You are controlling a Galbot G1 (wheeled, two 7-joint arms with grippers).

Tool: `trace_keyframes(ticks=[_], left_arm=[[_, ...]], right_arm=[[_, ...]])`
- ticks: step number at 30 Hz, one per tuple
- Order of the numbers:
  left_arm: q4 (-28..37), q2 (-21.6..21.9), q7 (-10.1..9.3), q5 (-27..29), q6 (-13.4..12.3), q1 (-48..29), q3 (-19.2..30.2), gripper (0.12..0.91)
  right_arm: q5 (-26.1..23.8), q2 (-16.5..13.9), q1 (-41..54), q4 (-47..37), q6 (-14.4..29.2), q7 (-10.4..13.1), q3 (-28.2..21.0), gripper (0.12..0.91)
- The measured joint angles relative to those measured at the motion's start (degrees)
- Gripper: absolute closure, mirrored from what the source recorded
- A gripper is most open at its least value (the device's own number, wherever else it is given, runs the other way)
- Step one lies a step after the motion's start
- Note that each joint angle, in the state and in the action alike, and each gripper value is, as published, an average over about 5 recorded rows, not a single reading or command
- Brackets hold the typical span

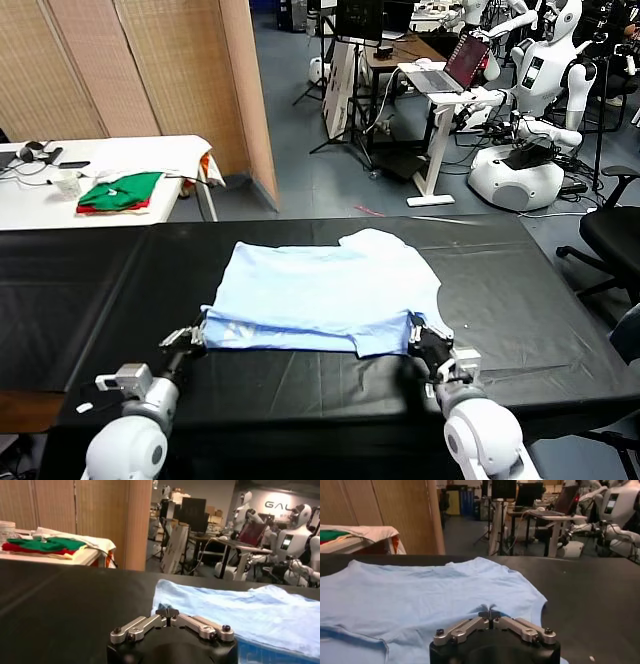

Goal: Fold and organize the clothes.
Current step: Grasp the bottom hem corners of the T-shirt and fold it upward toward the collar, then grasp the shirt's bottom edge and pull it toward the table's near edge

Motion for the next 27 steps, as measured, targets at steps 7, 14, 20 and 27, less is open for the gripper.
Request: trace_keyframes(ticks=[7, 14, 20, 27], left_arm=[[2.3, 0.03, -0.3, 0.58, 0.4, -1.84, 0.91, 0.883], [1.86, -0.51, -1.39, 0.69, 1.88, -2.04, 1.33, 0.703], [-0.27, -0.01, -1.09, 1.09, 2.46, 0.41, 0.38, 0.329], [-1.56, -0.38, -0.12, 0.95, 2.59, 4.55, 0.21, 0.128]], right_arm=[[3.67, -0.59, -0.49, 0.57, -1.17, -1.61, 0.88, 0.75], [5.23, -2.59, -4.47, 6.05, -4.73, -2.59, 3.11, 0.319], [5.22, -4.12, -10.19, 10.29, -4.05, -4.0, 6.26, 0.127], [6.18, -5.31, -14.02, 11.0, -2.83, -4.43, 9.28, 0.134]])
